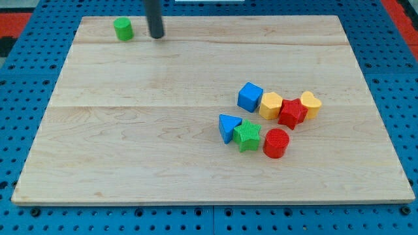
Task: Place your at the center
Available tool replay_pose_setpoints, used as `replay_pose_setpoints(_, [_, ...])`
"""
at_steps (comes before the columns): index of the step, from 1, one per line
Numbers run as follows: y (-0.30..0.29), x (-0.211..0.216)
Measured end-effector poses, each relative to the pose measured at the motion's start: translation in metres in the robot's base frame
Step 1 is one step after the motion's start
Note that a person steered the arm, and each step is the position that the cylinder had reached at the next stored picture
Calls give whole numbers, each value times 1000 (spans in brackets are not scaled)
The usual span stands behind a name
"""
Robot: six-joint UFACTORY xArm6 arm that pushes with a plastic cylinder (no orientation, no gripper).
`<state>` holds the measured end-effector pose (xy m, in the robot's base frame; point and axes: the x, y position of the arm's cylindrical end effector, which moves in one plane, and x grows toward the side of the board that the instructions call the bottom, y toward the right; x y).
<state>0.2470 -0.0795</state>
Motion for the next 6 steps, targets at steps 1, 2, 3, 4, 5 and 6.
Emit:
replay_pose_setpoints(1, [82, 18])
replay_pose_setpoints(2, [118, 68])
replay_pose_setpoints(3, [92, 81])
replay_pose_setpoints(4, [54, 110])
replay_pose_setpoints(5, [55, 168])
replay_pose_setpoints(6, [83, 183])
